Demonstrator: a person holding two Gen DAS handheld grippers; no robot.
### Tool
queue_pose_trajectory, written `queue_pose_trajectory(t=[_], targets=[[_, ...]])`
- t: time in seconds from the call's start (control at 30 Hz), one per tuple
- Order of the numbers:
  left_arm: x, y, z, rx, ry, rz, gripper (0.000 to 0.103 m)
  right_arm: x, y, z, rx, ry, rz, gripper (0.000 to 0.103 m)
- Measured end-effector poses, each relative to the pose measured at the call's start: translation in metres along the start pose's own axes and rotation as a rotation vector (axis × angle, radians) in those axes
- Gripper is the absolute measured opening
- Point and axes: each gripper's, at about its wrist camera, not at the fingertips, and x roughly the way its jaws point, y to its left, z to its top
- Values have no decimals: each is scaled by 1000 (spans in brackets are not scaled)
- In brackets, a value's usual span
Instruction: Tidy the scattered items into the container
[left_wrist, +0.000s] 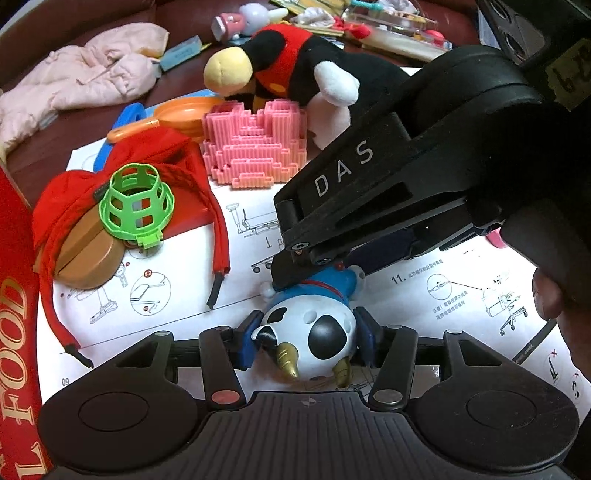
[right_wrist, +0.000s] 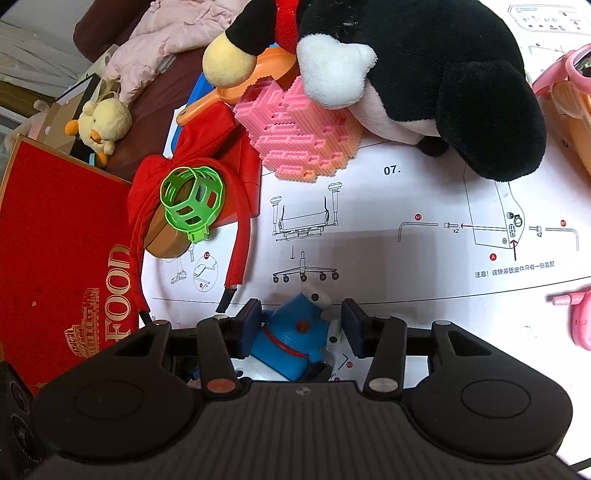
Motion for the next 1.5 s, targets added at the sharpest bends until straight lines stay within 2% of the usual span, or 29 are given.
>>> queue_pose_trajectory(t=[0.33,0.47,0.7,0.9,1.03,1.07,1.1,1.27,1.5], targets=[[-1,2,-2,-20,14,6,56,-1,-2,-1,13,-3,-2,50],[-2,2,-3,-20,14,1,53,-2,-2,-2,22,-1,-5,51],[-6,11,-7,-87,14,-36,52,-5,-9,-7,97,24,34,60],[-8,7,-10,-82,9,-26,52,-6,-8,-9,100,18,30,61],[-7,4,-10,-58,13,-5,53,-6,3,-13,41,-4,-5,59],[-7,2,-10,-51,15,1,53,-7,5,-14,29,-12,-10,54],[-7,1,-11,-47,14,6,53,-7,6,-15,20,-16,-11,55],[-7,-1,-11,-42,25,21,56,-8,3,-17,38,-16,1,54],[-9,-2,-12,-42,32,20,53,-8,1,-18,48,-12,6,54]])
